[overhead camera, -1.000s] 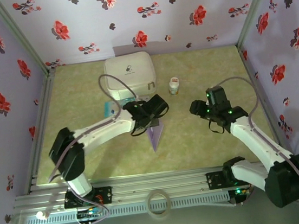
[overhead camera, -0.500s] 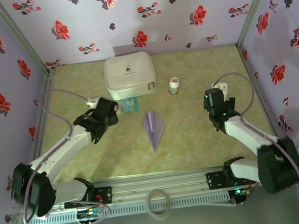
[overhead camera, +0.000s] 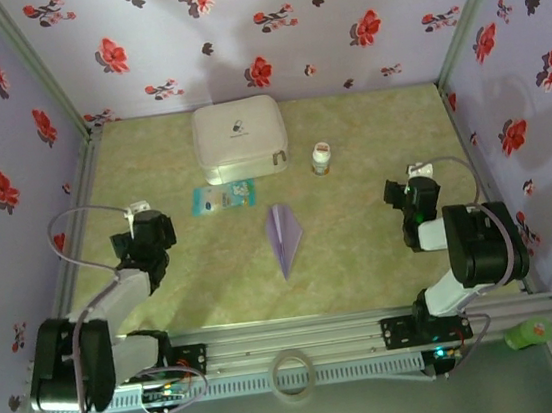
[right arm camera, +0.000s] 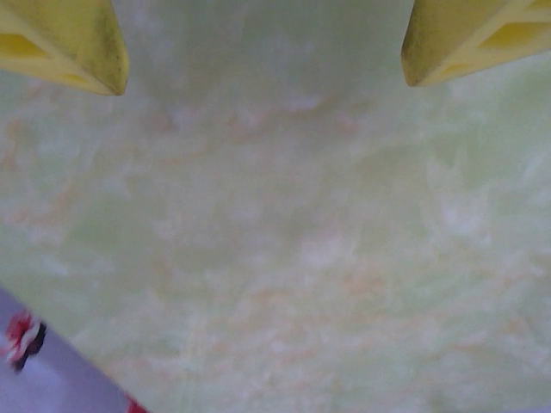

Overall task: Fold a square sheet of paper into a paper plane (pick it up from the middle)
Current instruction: Reset both arms

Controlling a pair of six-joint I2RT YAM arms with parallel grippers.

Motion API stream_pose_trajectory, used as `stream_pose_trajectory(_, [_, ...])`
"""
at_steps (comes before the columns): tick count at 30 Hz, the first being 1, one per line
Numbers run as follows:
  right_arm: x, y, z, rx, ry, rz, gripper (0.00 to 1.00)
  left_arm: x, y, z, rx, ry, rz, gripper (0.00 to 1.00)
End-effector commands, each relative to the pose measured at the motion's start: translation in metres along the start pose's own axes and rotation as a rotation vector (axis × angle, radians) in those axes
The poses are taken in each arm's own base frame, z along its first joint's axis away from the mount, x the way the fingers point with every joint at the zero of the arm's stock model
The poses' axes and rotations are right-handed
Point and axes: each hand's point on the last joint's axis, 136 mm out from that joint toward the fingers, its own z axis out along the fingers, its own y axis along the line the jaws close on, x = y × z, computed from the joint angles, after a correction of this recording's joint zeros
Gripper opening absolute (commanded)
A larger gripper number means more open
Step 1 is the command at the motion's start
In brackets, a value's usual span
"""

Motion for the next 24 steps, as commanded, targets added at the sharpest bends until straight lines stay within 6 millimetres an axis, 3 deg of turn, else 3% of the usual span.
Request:
stream_pose_trajectory(1, [-0.039, 0.011, 0.002, -0.029, -0.133, 0.046, 0.99, -0.052, -0.011, 0.01, 0.051, -0.216, -0.007, 1.0])
stream_pose_trajectory(4, [-0.039, 0.01, 0.001, -0.004, -0.123, 0.041, 0.99, -0.063, -0.032, 0.018, 0.167, -0.289, 0.025, 1.0])
stream_pose_trajectory(6, [-0.039, 0.01, 0.001, -0.003, -0.13, 0.034, 0.99, -0.056, -0.032, 0.032, 0.175, -0.282, 0.003, 1.0])
stream_pose_trajectory(8, [-0.038, 0.012, 0.002, -0.004, -0.119, 0.029, 0.99, -0.045, -0.029, 0.04, 0.227, -0.274, -0.043, 1.0])
stream_pose_trajectory(12, [-0.038, 0.012, 0.002, -0.003, -0.121, 0.027, 0.99, -0.044, -0.008, 0.051, 0.171, -0.249, -0.141, 1.0])
stream_pose_trajectory(24, [-0.038, 0.017, 0.003, -0.019, -0.114, 0.01, 0.99, -0.044, -0.011, 0.05, 0.179, -0.248, -0.127, 1.0])
